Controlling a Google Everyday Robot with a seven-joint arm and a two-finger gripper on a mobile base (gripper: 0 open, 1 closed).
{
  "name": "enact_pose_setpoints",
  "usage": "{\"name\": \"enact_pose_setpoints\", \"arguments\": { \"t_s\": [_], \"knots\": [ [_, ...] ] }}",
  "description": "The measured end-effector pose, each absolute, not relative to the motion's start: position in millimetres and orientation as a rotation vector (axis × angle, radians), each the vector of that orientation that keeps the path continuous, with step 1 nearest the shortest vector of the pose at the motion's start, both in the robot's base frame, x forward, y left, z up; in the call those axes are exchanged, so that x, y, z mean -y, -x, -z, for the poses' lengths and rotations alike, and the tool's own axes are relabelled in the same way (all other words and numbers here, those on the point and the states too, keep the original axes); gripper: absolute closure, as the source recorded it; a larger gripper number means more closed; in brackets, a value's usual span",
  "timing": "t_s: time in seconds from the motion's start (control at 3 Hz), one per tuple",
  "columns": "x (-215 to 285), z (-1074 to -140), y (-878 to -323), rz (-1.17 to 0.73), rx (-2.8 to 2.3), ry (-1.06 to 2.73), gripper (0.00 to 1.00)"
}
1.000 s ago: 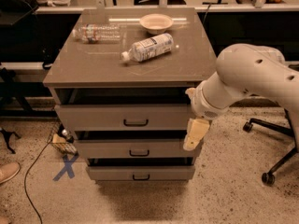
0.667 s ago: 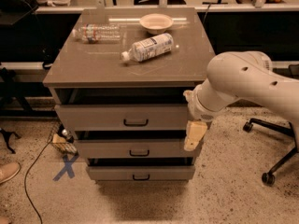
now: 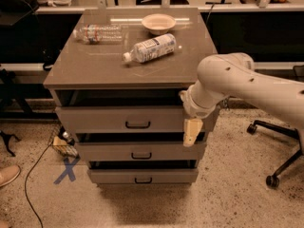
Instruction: Open top drawer
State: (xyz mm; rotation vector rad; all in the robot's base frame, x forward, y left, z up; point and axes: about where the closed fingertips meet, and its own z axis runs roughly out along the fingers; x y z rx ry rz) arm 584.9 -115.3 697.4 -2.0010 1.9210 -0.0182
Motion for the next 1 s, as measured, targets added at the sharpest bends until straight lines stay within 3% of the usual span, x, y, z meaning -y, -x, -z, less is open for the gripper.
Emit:
{"name": "enact_pose_setpoints", "arguments": {
  "t_s": [0.33, 0.67, 1.0],
  "knots": [
    [105.7, -679.0, -607.1, 0.000, -1.908, 2.035, 0.00],
    [106.4, -655.6, -621.0, -0.011, -1.944, 2.043, 0.15],
    [124.4, -641.9, -616.4, -0.002, -2.011, 2.016, 0.38]
  ]
}}
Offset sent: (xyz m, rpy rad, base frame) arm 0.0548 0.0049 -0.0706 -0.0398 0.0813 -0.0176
